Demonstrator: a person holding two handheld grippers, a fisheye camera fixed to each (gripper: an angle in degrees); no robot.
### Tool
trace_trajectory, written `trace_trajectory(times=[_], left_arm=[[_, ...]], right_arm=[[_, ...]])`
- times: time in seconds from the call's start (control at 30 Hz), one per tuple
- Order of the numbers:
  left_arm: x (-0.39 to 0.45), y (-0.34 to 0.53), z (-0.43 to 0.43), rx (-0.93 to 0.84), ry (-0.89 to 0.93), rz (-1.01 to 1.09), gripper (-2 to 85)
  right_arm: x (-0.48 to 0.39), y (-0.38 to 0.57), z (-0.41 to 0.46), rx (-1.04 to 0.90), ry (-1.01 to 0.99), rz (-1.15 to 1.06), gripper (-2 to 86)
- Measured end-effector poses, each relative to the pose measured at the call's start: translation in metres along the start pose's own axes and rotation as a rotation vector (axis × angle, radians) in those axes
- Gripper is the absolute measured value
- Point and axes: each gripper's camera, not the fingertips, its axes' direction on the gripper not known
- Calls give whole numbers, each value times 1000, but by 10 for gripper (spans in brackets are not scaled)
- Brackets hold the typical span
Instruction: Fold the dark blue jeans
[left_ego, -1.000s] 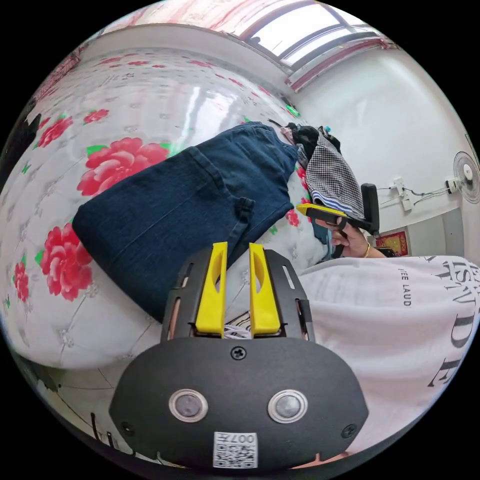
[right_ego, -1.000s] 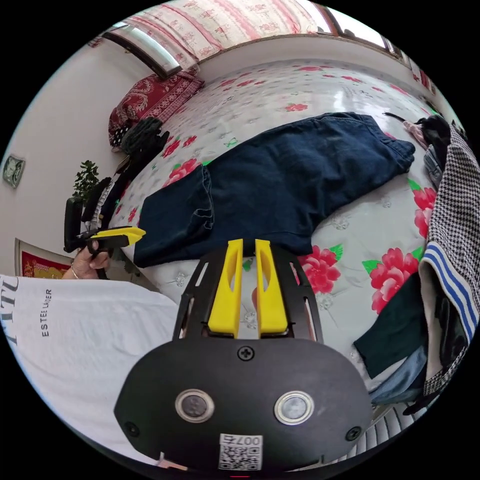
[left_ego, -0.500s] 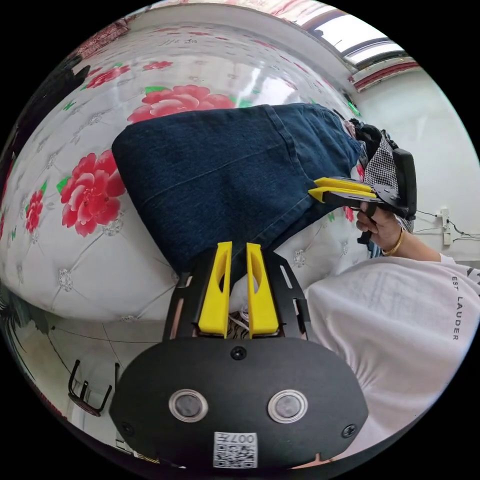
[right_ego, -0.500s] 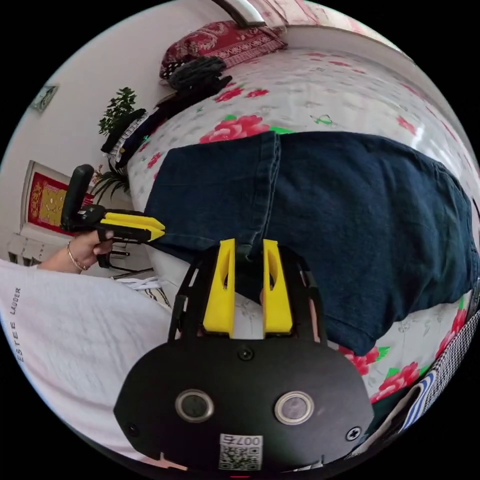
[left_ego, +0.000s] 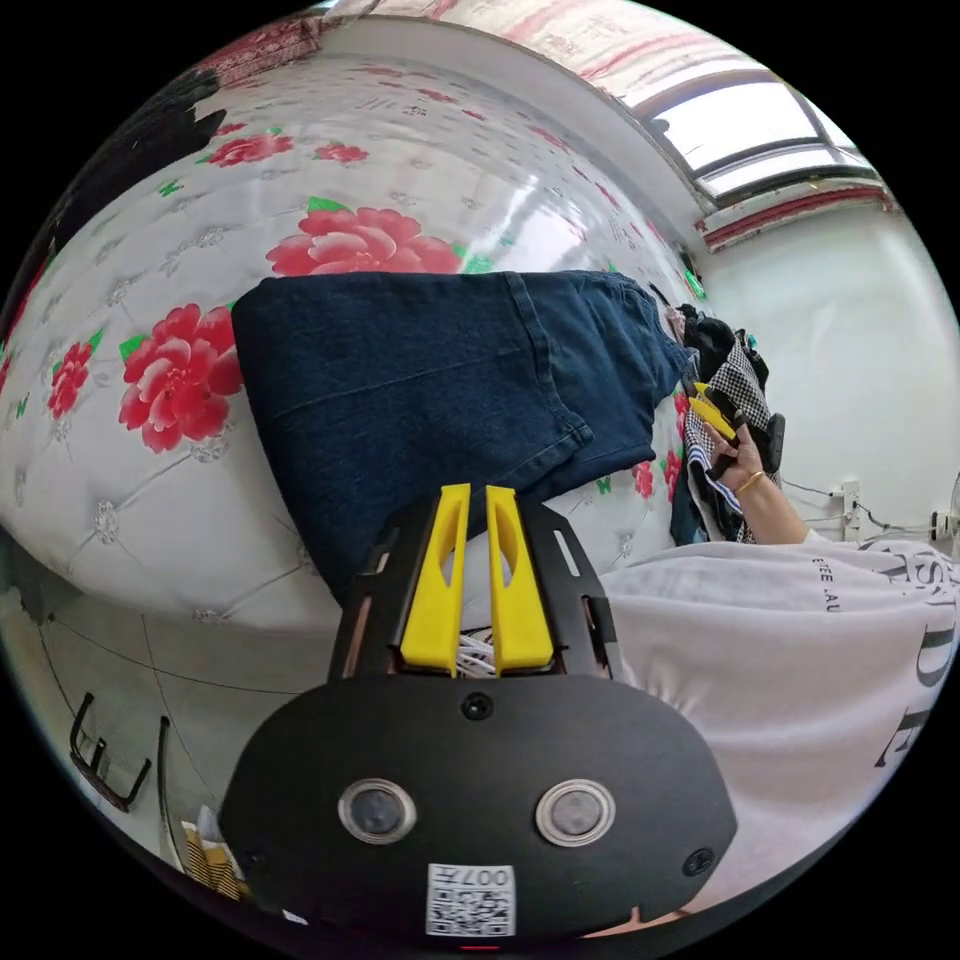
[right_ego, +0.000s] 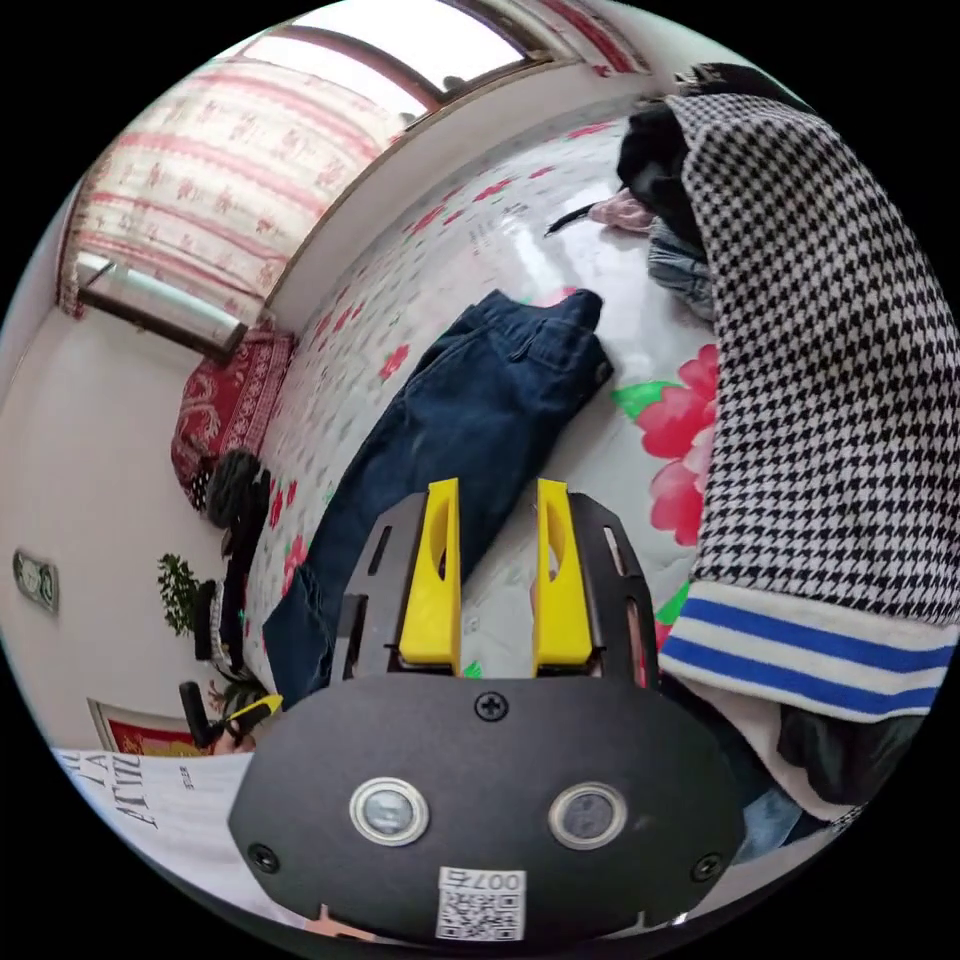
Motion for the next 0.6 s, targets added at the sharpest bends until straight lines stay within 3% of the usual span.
trace_trajectory(times=[0.23,0.5,0.6], left_arm=[[-13,-2,-3,65,57,-181,31],[-11,-1,-3,69,44,-232,30],[-15,2,-12,92,51,-249,29]], right_arm=[[63,-55,34,-34,-68,128,100],[69,-57,68,-112,-93,134,55],[9,-55,50,-95,-110,-86,32]])
